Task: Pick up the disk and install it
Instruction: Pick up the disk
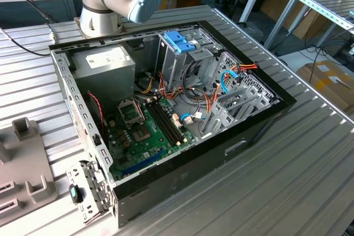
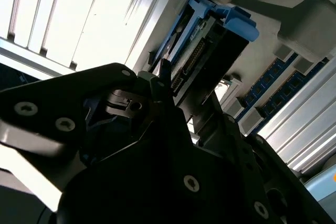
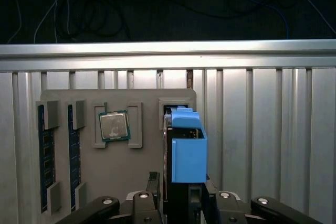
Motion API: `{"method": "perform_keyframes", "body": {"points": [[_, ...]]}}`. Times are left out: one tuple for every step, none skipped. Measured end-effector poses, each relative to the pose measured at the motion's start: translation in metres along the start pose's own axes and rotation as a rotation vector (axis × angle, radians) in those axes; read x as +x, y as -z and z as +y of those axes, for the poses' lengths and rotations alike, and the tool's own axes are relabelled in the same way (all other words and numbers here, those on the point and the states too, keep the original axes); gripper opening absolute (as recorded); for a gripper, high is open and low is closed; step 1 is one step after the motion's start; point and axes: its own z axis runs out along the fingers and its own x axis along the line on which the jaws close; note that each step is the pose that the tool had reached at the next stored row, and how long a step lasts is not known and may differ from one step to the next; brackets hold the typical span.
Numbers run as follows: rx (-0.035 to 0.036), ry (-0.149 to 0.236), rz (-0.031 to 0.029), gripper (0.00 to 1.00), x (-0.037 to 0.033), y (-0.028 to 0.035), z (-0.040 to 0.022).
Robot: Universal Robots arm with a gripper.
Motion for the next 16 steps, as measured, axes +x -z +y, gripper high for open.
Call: {"method": "perform_keyframes", "body": {"points": [[0.0001,0.0,0.0,0.43,0.0,0.0,0.0],[0.0001,0.0,0.0,0.43,0.0,0.0,0.0],[0.0,0.0,0.0,0.43,0.0,0.0002,0.0],[-0.0001,0.0,0.0001,0.43,0.0,0.0009,-0.0001],[0.0001,0.0,0.0,0.43,0.0,0.0009,-0.0001],[0.0002,0.0,-0.0001,0.43,0.0,0.001,-0.0001],[0.0001,0.0,0.0,0.43,0.0,0.0011,0.0],[0.0001,0.0,0.0,0.43,0.0,0.0011,0.0],[0.0001,0.0,0.0,0.43,0.0,0.0012,0.0],[0.0001,0.0,0.0,0.43,0.0,0.0012,0.0],[0.0001,0.0,0.0,0.43,0.0,0.0013,-0.0001],[0.0,0.0,0.0,0.43,0.0,0.0014,0.0],[0.0,0.0,0.0,0.41,0.0,0.0014,0.0],[0.0,0.0,0.0,0.35,0.0,0.0015,-0.0001],[0.0,0.0,0.0,0.35,0.0,0.0016,-0.0001],[0.0001,0.0,-0.0001,0.35,0.0,0.0016,-0.0001]]}}
